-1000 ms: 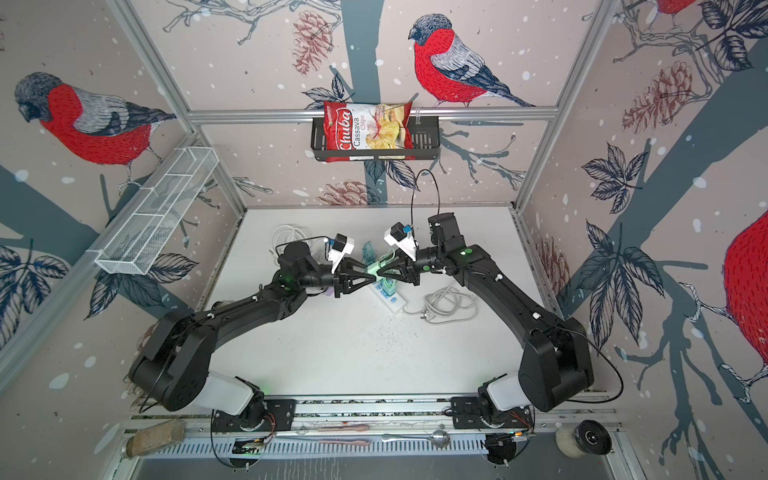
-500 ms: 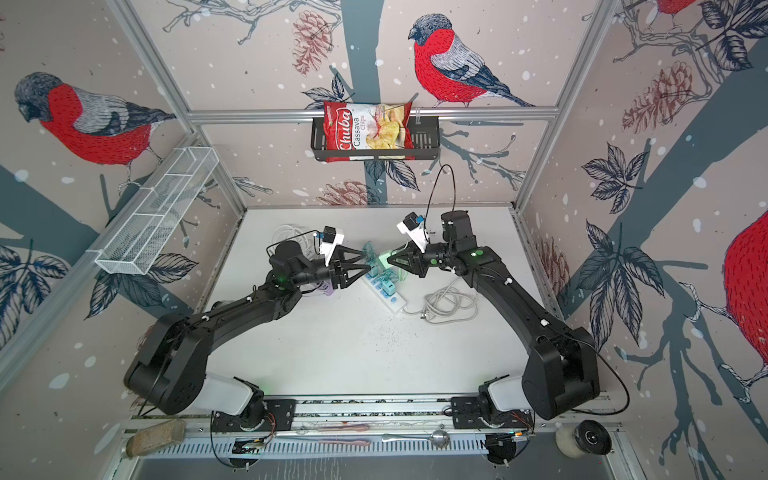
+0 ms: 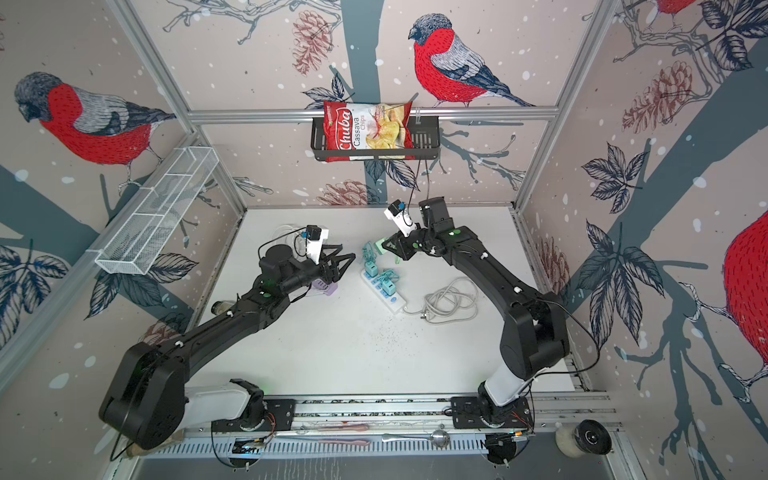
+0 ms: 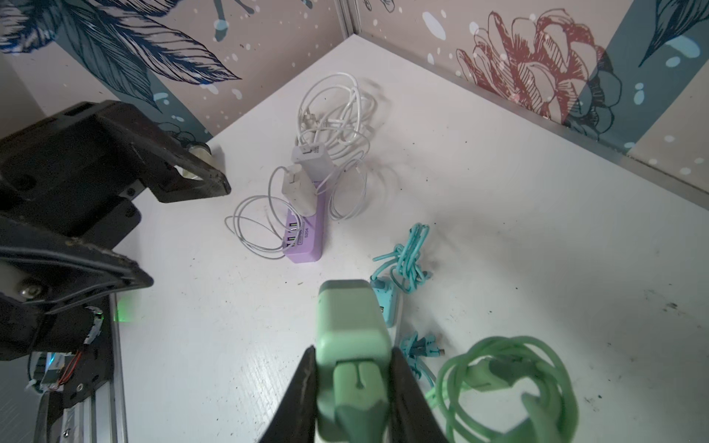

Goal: Insert plugs into power strip
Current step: Move the socket to the center of the table.

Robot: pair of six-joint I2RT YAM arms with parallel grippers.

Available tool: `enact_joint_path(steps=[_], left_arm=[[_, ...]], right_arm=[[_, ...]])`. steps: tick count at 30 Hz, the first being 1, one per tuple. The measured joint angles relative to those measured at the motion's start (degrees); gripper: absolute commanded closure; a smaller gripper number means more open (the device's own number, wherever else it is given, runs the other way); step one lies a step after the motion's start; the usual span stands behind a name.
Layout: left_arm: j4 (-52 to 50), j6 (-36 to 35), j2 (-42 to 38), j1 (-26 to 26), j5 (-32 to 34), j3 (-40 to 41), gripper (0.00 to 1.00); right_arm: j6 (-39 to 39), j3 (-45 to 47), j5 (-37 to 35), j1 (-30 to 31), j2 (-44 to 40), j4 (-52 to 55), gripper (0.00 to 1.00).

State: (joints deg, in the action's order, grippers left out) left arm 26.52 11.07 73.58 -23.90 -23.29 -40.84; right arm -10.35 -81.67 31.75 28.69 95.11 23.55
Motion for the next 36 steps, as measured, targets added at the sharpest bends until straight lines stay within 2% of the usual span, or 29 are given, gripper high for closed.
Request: enact_joint_path(steps=[8,15,19,26,36], left_arm=[[-5.64,-0.52,-0.72,0.0,10.64,0.76,0.38],[-7.98,-0.28,-3.37,0.15,17.62,2.36,0.38],[-8.0,-0.28,-4.44,0.15,18.84,2.91,0.38],[-9.16,0.11,-5.4,0.15,19.43,3.72,0.38],[-10.01,1.66,-6.27,0.15,17.27,5.25,0.41]], right_arm=[[-0.39,-6.03,-8.44,5.73,3.87,7.32,1.0],[-1.51,-9.49,-11.85,7.72,6.58,11.89,1.0],[-2.12,-10.6,-12.72,8.59,8.07,13.42,1.0],[-5.18,-10.93,-18.67,11.23,9.88,13.33,1.0],[-13.14,-5.88,-23.71,12.87,8.55,11.17,1.0]])
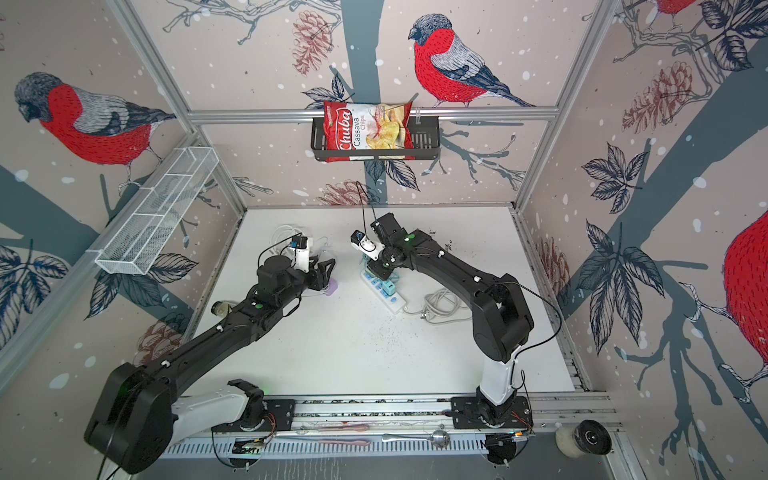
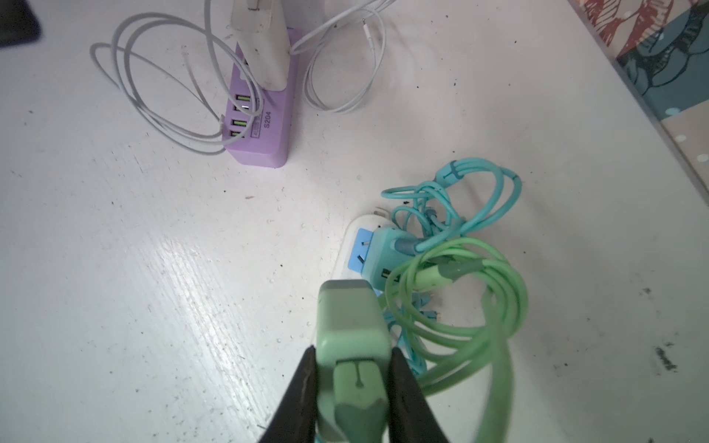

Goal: Insert plugs into power strip
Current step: Move the socket to the center of the table.

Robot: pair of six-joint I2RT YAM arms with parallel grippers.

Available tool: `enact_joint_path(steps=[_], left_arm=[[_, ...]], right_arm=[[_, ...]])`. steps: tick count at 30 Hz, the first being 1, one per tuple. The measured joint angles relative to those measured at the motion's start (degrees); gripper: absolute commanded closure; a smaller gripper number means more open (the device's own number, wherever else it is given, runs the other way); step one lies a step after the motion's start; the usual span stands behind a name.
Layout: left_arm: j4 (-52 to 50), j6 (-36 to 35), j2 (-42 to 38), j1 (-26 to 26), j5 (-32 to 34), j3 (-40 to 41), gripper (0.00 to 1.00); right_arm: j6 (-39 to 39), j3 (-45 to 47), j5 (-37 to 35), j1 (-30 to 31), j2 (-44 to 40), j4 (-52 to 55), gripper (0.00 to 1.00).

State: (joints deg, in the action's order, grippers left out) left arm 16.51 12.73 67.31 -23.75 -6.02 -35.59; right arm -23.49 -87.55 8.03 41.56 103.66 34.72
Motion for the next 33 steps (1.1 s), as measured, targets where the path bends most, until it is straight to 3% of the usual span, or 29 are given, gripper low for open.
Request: enact_joint_path(steps=[7,14,20,33], left_arm=[[-0.26,2.1,5.31,-0.37,-4.28,0.02,0.49],[0.02,3.52,12.66,-5.25,-5.99,-2.69,0.56],[0.83,5.07,21.44,-7.54,-7.23,-6.64,0.69],[-0.94,6.51,35.65,-8.31,-7.41,-15.52,0.87]], right_arm=[[-3.54,1.81,-4.55,0.39,0.33,-2.54,1.0],[-4.24,3.23,-11.67,-0.5,-1.2,-3.63,1.0],[-4.72,6.47,-10.16,-1.2,-4.74,-6.16,1.0],[-4.66,7.85,-7.98,-2.86,-4.24,-7.91,1.0]])
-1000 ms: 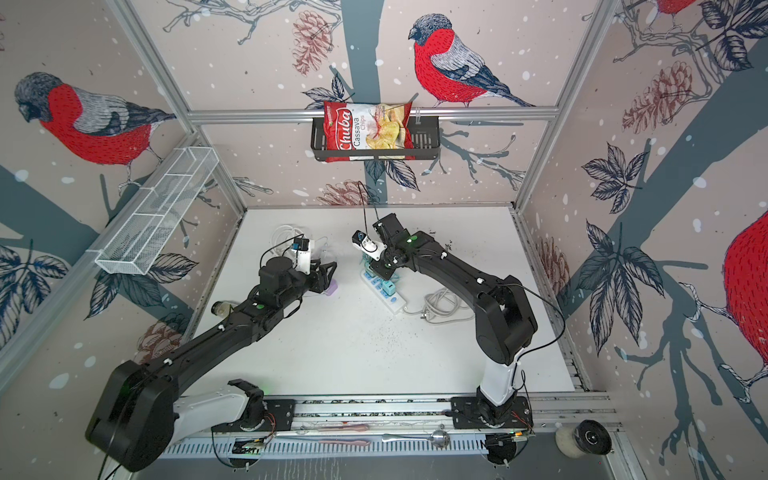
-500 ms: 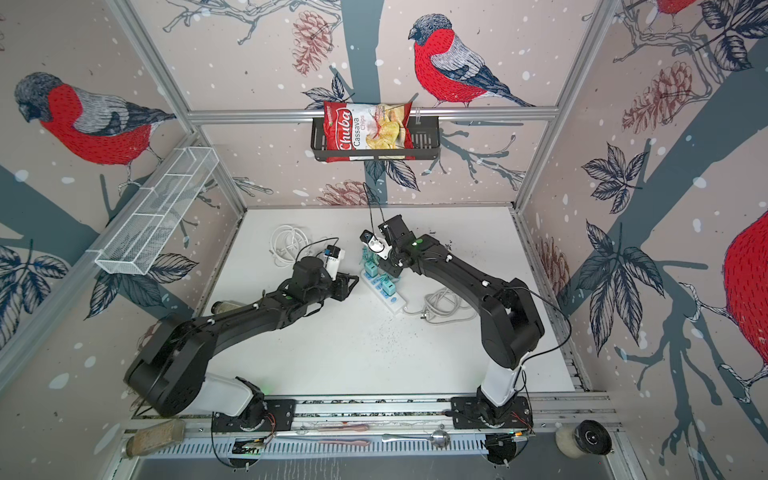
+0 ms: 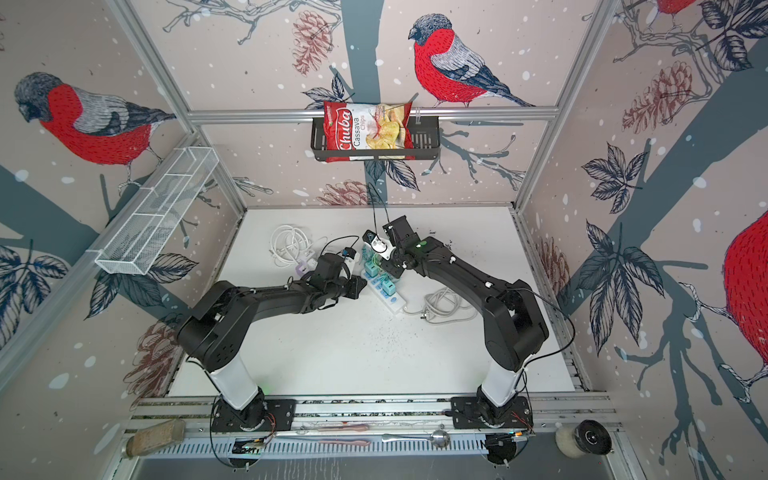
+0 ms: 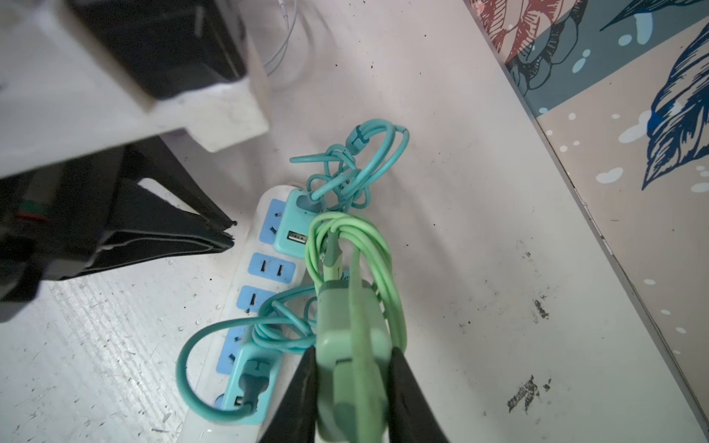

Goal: Insert plugs into power strip
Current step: Move the socket to the center of the table.

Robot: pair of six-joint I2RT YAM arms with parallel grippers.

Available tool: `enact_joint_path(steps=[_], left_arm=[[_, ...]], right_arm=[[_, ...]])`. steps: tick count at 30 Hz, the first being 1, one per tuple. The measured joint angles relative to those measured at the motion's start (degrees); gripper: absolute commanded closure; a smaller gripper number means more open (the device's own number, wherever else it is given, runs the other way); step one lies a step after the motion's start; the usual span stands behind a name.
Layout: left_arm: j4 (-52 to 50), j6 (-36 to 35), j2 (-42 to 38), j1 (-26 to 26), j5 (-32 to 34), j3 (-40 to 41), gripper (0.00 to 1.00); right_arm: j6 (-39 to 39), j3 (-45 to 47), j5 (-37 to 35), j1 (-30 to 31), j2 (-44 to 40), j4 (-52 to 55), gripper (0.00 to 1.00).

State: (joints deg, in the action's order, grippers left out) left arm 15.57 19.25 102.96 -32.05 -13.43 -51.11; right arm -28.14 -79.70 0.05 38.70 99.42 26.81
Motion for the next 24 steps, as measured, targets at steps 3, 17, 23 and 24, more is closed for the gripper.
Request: enact_joint_path(steps=[3,17,23,24], left_arm=[[-1.79,-0.02,2.99,0.02,0.07,-3.3,0.88],[-3.15,-3.41,15.93,-0.02,-2.67,-20.04,0.88],[-6.51,-5.29,20.9,-1.62,-3.26,-28.5,0.87],[-7.04,-5.7,21.97,-2.08,-3.52,-30.12,0.87]], right_arm=[[0.0,0.0,0.72,-0.87,0.07,-0.15,1.0],[0.22,0.0,2.27,-6.58,0.04,-0.63,1.0],[4.59,1.18,-0.28,-13.25,-2.84,-3.5,1.0],[4.94,1.92,-0.26,-13.86,-3.74,-4.31,1.0]])
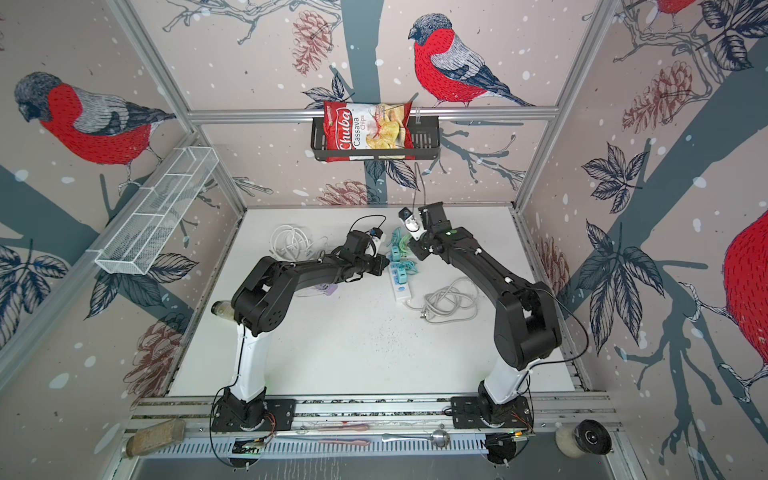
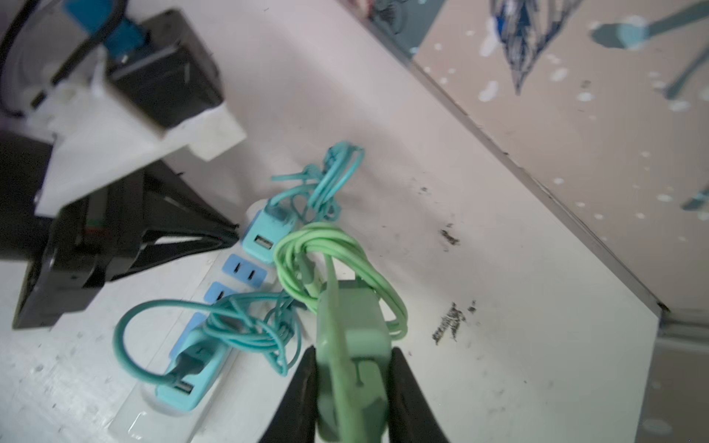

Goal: Insert plugs into power strip
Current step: Move the socket to the center of the table.

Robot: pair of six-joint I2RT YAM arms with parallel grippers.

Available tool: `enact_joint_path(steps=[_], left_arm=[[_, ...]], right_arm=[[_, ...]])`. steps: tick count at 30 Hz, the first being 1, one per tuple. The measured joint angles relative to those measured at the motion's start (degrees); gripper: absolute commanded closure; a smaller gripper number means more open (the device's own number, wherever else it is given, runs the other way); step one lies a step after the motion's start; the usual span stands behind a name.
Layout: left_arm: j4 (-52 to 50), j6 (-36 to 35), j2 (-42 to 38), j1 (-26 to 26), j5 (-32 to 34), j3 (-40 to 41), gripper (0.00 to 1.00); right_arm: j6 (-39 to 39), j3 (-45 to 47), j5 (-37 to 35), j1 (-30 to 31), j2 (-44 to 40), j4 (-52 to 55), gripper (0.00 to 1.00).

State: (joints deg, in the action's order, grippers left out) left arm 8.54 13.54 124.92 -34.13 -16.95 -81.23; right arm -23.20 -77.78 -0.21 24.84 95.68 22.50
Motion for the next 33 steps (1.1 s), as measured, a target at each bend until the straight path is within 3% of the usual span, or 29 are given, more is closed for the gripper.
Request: enact_joint_path(steps=[13,19,27,33], left_arm=[[0.22,0.02,6.32,-5.62,-5.6,-7.78,0.88],[-0.61,0.22,2.54,-6.38,-6.99,-2.05,0.88],[-3.37,1.16,-3.93,-4.81,-6.91,5.77,0.89],[-1.84,2.56,-10.29,-2.73,-6.47,9.9,0.89]], right_arm=[[3.89,0.72,0.02,-1.22,-2.91,3.91,1.0],[6.95,0.72,-3.76,-1.44,-2.99,6.64,1.0],[8.83,-3.69,-0.48,-2.32,-4.9,5.77,1.0],[10.08,-4.57,-2.05,-2.27,-4.94,0.85,1.0]])
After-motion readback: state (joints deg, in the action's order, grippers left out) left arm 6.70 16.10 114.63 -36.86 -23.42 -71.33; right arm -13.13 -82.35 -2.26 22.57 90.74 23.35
